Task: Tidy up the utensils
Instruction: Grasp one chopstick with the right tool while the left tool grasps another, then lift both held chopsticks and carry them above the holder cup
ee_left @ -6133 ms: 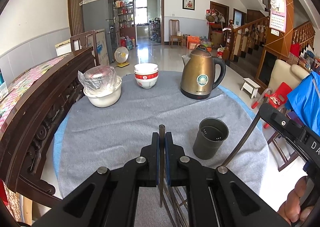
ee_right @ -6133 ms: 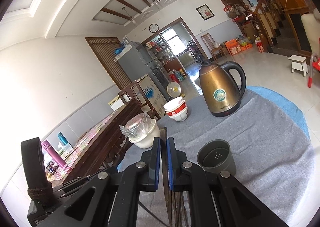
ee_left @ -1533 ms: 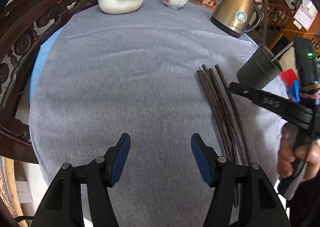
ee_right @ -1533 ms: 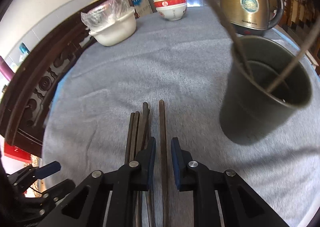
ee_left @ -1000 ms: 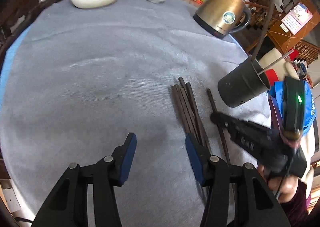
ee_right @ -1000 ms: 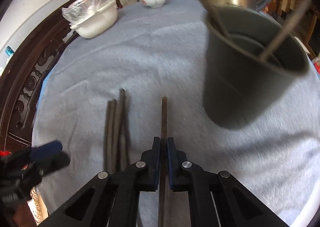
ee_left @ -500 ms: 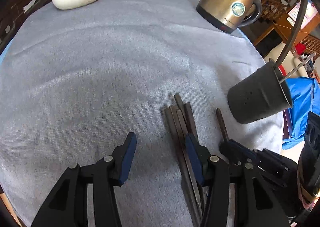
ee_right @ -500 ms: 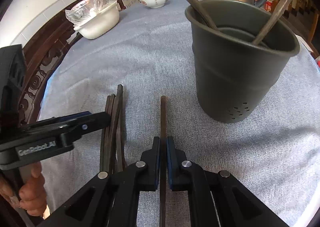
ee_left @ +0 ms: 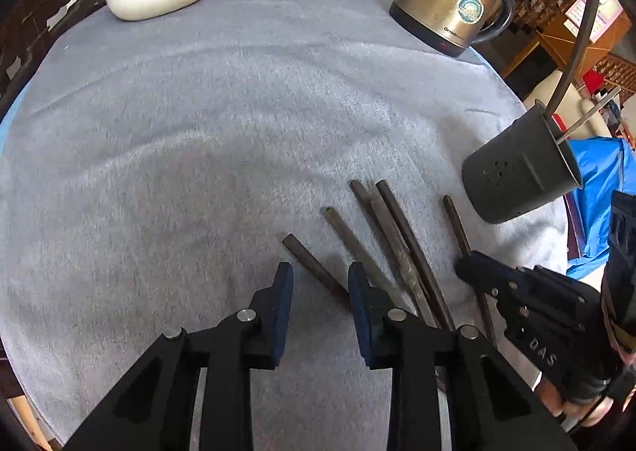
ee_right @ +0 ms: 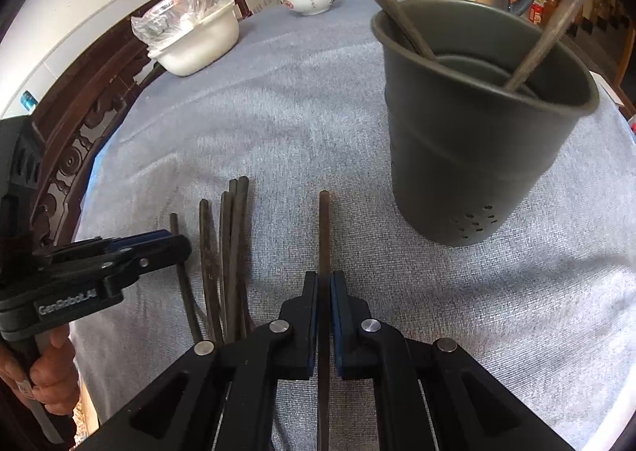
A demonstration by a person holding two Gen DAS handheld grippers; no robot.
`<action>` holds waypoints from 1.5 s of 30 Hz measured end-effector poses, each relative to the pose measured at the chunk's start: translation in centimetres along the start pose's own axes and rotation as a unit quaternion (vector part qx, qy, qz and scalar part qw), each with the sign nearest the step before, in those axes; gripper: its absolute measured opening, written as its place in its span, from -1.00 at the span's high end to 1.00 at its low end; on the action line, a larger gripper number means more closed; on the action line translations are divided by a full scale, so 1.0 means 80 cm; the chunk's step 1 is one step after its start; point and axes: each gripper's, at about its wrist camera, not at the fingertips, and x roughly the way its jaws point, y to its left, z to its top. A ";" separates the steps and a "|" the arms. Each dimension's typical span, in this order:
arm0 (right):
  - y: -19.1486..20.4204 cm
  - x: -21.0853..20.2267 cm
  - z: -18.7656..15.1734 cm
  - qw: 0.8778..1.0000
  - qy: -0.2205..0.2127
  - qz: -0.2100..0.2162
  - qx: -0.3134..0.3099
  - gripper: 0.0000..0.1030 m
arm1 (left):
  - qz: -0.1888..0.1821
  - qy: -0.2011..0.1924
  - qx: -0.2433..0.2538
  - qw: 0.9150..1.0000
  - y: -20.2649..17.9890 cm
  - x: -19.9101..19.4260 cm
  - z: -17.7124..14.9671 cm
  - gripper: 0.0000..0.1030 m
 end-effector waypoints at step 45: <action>0.017 -0.233 0.024 0.966 -0.251 0.044 -0.035 0.87 | 0.016 -0.195 0.024 0.980 -0.072 -0.221 0.002 0.87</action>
